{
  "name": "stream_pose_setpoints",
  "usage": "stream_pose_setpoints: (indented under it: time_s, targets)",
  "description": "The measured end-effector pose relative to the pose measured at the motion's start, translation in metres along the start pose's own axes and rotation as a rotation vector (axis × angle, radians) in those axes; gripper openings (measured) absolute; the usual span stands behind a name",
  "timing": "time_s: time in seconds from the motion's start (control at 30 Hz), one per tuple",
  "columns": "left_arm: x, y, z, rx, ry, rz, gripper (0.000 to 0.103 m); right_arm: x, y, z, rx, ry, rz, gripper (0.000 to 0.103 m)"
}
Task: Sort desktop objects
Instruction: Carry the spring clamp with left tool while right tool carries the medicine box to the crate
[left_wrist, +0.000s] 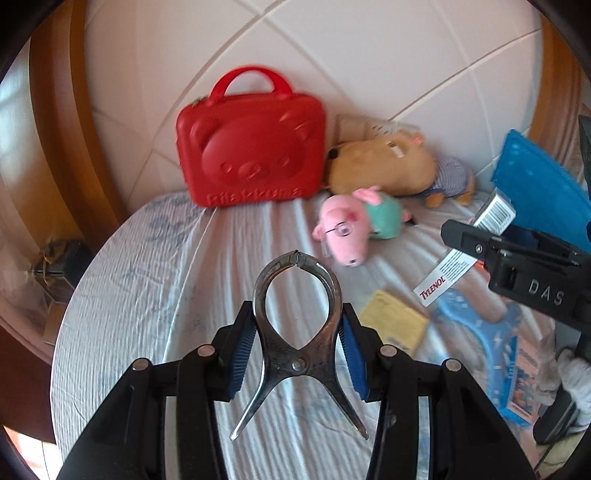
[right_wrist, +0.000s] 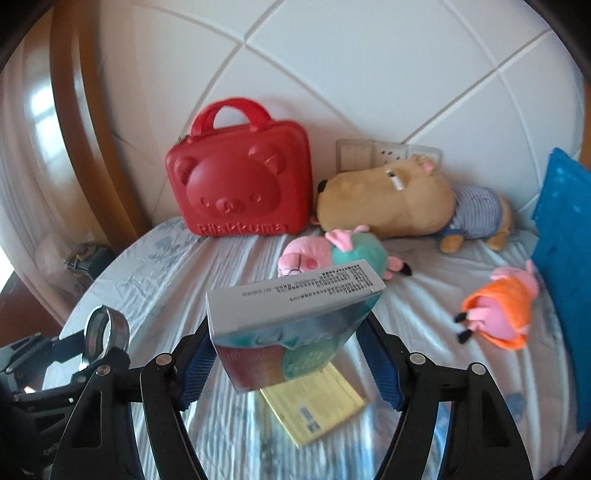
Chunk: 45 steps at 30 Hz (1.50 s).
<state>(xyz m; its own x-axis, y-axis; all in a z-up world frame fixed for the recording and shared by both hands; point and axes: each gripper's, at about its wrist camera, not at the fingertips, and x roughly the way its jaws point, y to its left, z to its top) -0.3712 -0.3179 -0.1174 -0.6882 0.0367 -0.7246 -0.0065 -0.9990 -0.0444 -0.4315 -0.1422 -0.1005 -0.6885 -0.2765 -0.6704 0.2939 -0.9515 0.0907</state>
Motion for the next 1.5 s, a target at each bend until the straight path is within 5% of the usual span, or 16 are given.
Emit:
stream_pose_setpoints:
  time_s: [0.47, 1.07, 1.3, 1.5]
  targets:
    - [-0.072, -0.107, -0.019, 0.068, -0.079, -0.108, 0.044, -0.134, -0.063, -0.038, 0.021, -0.051, -0.098, 0.074]
    - [-0.112, -0.209, -0.027, 0.229, -0.112, -0.283, 0.044, -0.239, -0.119, -0.074, 0.131, -0.101, -0.272, 0.074]
    - [-0.116, -0.289, -0.011, 0.275, -0.152, -0.321, 0.044, -0.273, -0.187, -0.070, 0.157, -0.164, -0.306, 0.074]
    - [-0.128, -0.414, 0.025, 0.290, -0.229, -0.368, 0.044, -0.313, -0.287, -0.055, 0.138, -0.234, -0.334, 0.073]
